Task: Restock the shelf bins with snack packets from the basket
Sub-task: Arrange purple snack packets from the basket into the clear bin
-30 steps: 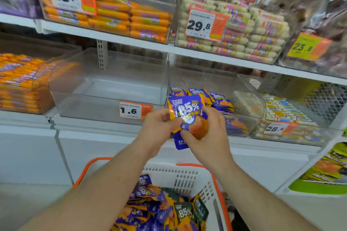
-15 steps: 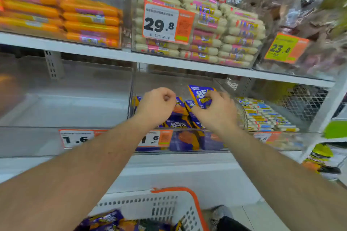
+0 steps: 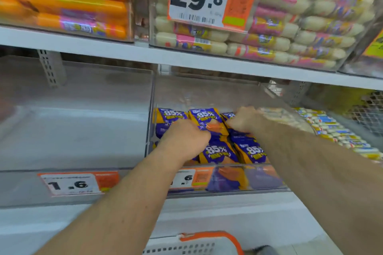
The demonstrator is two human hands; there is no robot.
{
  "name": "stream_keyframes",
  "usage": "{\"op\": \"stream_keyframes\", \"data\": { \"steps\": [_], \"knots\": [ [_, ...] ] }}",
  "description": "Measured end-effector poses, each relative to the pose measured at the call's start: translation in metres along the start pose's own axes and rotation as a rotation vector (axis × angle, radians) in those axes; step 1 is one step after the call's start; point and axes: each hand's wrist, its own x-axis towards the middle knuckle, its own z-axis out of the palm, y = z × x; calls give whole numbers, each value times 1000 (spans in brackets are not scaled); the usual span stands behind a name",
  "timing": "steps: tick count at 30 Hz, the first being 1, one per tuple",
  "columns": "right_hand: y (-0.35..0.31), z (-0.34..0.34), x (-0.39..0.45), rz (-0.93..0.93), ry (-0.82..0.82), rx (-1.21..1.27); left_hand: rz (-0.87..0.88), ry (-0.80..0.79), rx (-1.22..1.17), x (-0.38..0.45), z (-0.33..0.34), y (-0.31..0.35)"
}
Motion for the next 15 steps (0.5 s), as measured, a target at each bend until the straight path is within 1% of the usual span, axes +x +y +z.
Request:
{"op": "stream_keyframes", "data": {
  "steps": [2, 4, 8, 12, 15],
  "knots": [
    [-1, 8, 9, -9, -42, -40, 29, -28, 45, 0, 1, 1],
    [-3, 11, 11, -23, -60, -29, 43, -46, 72, -1, 2, 1],
    [1, 18, 24, -82, -157, -16, 74, -24, 120, -4, 2, 3],
    [-3, 1, -10, -85, -194, -92, 115, 57, 173, -11, 4, 3],
    [0, -12, -29, -140, -138, -70, 157, 166, 247, -18, 5, 5]
  ]
}}
